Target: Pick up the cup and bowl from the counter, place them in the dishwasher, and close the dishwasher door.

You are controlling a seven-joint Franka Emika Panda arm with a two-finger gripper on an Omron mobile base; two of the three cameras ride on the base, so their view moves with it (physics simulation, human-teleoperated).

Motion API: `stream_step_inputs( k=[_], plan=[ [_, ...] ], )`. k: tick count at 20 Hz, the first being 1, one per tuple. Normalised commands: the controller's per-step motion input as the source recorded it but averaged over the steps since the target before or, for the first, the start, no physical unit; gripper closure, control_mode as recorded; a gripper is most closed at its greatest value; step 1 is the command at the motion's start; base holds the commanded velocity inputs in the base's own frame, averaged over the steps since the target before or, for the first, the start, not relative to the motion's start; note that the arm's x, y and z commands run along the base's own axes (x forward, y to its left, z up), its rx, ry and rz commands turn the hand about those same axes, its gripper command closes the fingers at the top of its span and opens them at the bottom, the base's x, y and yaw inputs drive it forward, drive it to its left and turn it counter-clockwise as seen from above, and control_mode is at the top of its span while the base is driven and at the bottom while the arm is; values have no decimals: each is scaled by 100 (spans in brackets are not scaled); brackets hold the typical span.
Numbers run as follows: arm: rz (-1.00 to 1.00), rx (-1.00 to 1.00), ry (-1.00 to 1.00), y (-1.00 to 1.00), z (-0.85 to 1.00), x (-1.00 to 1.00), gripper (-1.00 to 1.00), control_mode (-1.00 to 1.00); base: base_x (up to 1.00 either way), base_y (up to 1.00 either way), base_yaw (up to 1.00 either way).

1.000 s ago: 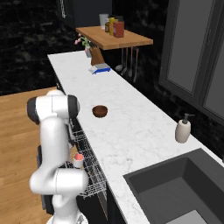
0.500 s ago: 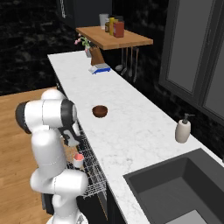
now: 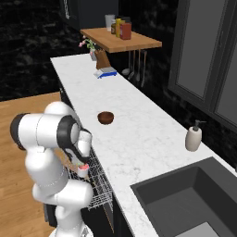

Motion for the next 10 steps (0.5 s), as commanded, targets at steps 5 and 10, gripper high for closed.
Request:
stream_step_inputs(
  k=[5, 10],
  plan=[
    [7, 0, 17, 0, 100, 0, -100, -100, 0, 0, 0],
    [9, 0, 15, 23, 100, 0, -100, -100, 0, 0, 0]
  ],
)
